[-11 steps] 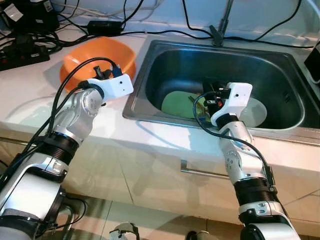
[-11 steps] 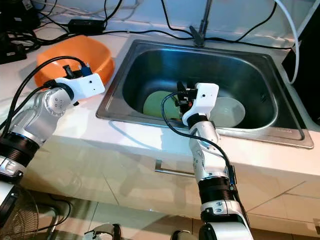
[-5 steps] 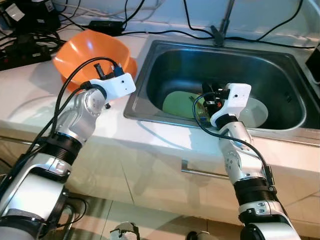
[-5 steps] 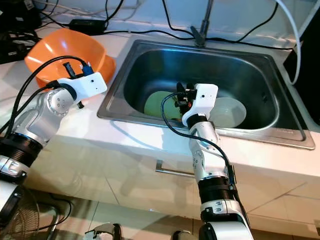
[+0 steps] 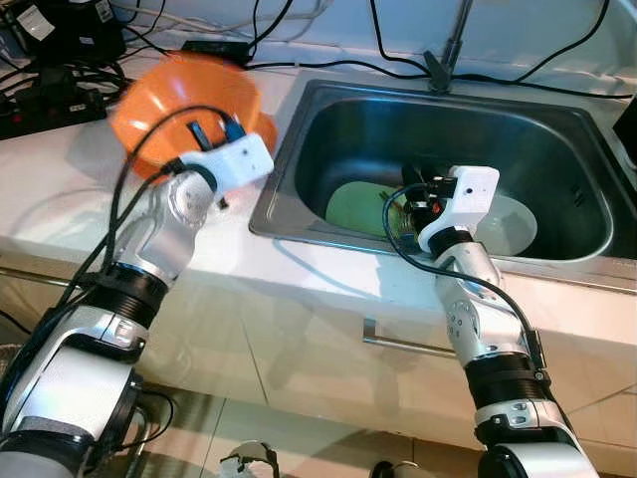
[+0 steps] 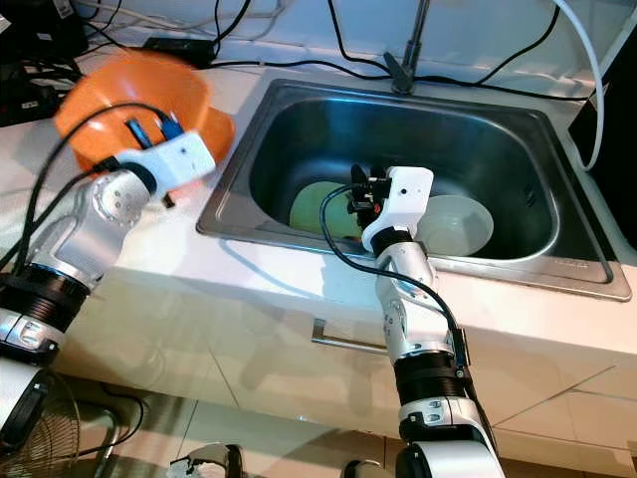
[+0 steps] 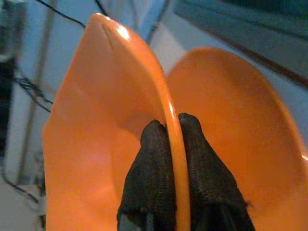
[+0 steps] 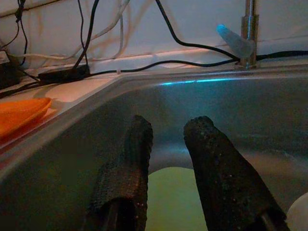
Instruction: Kitchen organization
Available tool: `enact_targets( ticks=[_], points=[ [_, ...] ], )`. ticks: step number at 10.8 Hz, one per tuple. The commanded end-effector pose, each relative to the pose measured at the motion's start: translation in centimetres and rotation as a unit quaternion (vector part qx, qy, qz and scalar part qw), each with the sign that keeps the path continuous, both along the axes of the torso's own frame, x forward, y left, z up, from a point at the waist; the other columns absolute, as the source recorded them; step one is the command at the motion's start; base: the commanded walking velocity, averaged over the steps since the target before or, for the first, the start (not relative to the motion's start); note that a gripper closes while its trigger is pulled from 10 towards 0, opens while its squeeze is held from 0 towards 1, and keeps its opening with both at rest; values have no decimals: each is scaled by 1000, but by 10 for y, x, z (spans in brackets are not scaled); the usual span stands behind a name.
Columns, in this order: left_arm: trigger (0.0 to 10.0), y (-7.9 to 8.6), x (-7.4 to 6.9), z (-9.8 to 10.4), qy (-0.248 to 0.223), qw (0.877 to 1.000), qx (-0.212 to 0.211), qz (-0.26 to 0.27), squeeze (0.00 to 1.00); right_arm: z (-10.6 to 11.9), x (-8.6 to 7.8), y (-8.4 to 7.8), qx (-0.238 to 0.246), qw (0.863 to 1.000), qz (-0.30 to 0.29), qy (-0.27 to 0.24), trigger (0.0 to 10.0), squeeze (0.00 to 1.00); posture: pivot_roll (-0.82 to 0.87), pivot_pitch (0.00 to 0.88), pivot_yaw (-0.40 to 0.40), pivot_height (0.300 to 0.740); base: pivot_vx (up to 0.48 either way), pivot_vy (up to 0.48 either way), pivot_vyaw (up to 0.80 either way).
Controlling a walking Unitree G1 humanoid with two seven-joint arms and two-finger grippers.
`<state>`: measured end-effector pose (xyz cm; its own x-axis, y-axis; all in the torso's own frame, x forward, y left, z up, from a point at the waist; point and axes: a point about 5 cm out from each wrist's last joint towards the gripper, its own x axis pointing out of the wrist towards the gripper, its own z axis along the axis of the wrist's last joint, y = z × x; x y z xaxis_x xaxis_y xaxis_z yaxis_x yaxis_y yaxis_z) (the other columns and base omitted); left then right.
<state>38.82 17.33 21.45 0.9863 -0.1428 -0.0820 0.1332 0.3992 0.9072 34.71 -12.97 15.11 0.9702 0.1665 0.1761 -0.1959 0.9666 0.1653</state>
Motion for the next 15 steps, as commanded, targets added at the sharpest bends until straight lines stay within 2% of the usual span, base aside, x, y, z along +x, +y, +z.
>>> enact_targets(
  ticks=[1, 2, 3, 4, 5, 6, 7, 9, 13, 14, 15],
  points=[
    [0, -4, 0, 18, -49, 999, -5, -9, 0, 6, 4, -2, 2, 1000, -5, -6, 10000, 0, 112, 39, 2, 740, 0, 0, 0],
    [10000, -10, -1, 25, -80, 997, -5, -21, 0, 7, 6, -1, 3, 1000, -5, -8, 10000, 0, 109, 42, 3, 740, 0, 0, 0],
    [10000, -17, -1, 26, -90, 995, -6, -35, 0, 8, 6, 1, 3, 1000, -4, -8, 10000, 0, 111, 40, 2, 740, 0, 0, 0],
    [10000, -33, -5, 26, -103, 992, -11, -68, 0, 12, 8, 2, 6, 1000, -3, -14, 10000, 0, 110, 43, 4, 740, 0, 0, 0],
    [10000, -40, -6, 23, -101, 992, -14, -80, 0, 13, 9, 0, 7, 1000, -4, -15, 10000, 0, 107, 42, 5, 740, 0, 0, 0],
    [10000, -52, -9, 18, -98, 990, -20, -104, 0, 16, 11, -3, 10, 1000, -8, -19, 10000, 1000, 102, 44, 5, 740, 0, 0, 0],
    [10000, -66, -13, 9, -85, 987, -13, -133, 0, 22, 12, -10, 7, 999, -17, -29, 10000, 1000, 95, 40, 10, 740, 0, 0, 0],
    [10000, -73, -16, 3, -75, 987, -21, -144, 0, 26, 14, -17, 27, 999, -27, -30, 10000, 1000, 88, 38, 14, 740, 0, 0, 0],
    [10000, -85, -20, -3, -67, 984, -20, -161, 0, 47, 14, -8, 29, 998, 17, -60, 10000, 1000, 89, 31, 17, 740, 0, 0, 0],
    [10000, -88, -21, -4, -66, 984, -17, -166, 0, 54, 13, -2, 47, 996, 37, -68, 10000, 0, 86, 29, 19, 740, 0, 0, 0],
    [10000, -92, -22, -6, -65, 983, -14, -172, 0, 60, 12, 2, 58, 994, 53, -73, 10000, 0, 88, 25, 16, 740, 0, 0, 0]
  ],
)
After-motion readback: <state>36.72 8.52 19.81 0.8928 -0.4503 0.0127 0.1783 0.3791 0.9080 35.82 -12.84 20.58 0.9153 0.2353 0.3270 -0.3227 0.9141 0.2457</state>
